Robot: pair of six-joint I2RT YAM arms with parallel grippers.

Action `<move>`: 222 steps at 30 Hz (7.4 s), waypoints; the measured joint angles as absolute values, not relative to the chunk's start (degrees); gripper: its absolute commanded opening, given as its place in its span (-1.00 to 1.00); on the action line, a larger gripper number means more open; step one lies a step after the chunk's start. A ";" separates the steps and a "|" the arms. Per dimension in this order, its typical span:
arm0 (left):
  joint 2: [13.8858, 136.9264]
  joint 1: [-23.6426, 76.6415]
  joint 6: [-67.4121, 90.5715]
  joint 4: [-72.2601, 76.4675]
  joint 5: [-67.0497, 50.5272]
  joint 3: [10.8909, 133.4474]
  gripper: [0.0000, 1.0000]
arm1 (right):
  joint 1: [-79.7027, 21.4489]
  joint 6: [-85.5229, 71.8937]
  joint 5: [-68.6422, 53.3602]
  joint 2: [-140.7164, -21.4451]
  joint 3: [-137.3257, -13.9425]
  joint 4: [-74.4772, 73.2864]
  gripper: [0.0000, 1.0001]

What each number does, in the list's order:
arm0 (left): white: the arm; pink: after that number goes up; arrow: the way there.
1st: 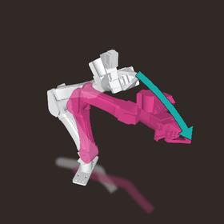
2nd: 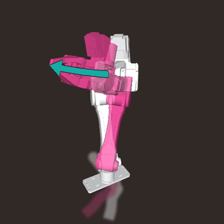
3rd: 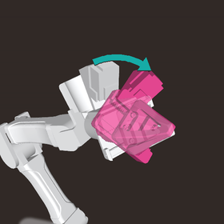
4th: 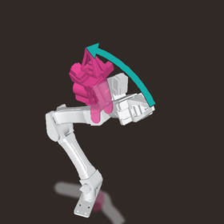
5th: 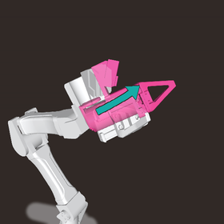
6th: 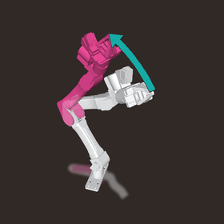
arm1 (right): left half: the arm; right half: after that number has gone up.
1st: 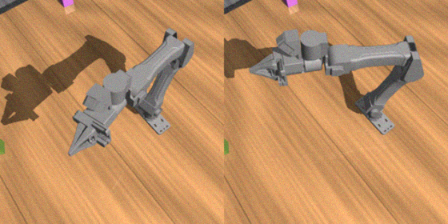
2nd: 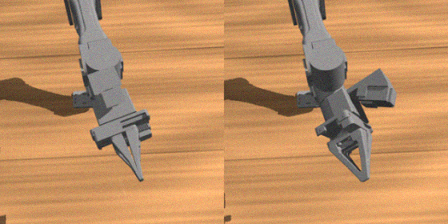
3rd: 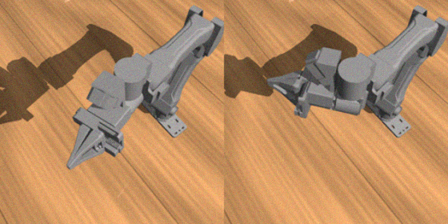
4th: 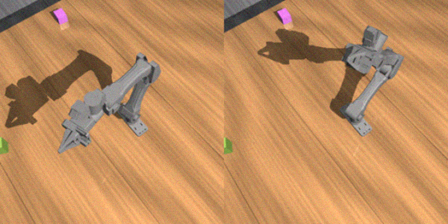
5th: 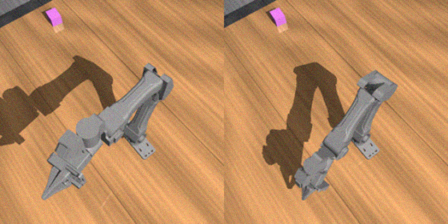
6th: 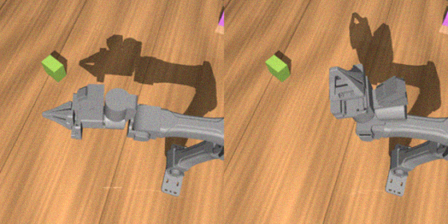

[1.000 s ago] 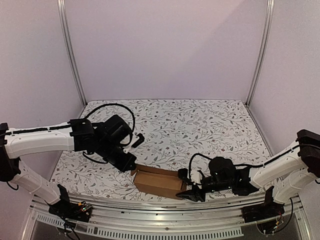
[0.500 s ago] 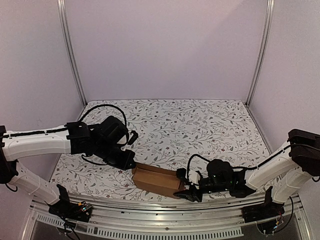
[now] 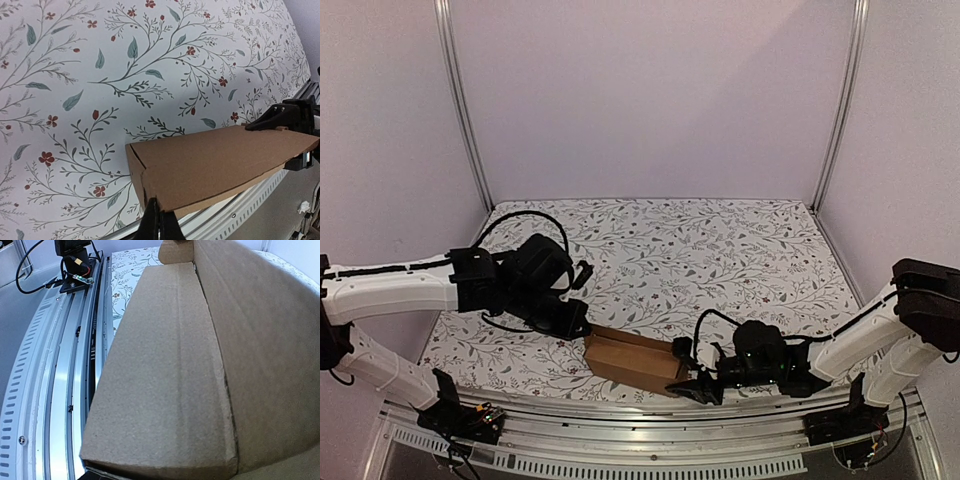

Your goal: Fold the paper box

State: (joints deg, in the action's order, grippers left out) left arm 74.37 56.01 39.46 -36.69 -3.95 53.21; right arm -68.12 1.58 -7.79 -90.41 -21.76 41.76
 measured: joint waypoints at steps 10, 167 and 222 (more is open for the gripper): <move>71.42 56.47 41.21 -32.05 -3.14 48.95 -1.00 | -68.23 1.54 -7.25 -90.41 -21.74 42.04 -0.17; 82.32 72.69 62.65 -41.39 26.09 57.36 -1.00 | -73.91 -37.21 24.43 -82.74 -55.11 -26.20 -1.00; 94.45 81.41 61.14 -42.59 40.82 62.70 -1.00 | -63.94 -57.71 2.61 -75.79 -48.42 -24.03 -1.00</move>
State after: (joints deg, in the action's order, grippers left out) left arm 94.45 81.41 61.14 -42.59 40.82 62.70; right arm -63.94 -57.71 2.61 -75.79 -48.42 -24.03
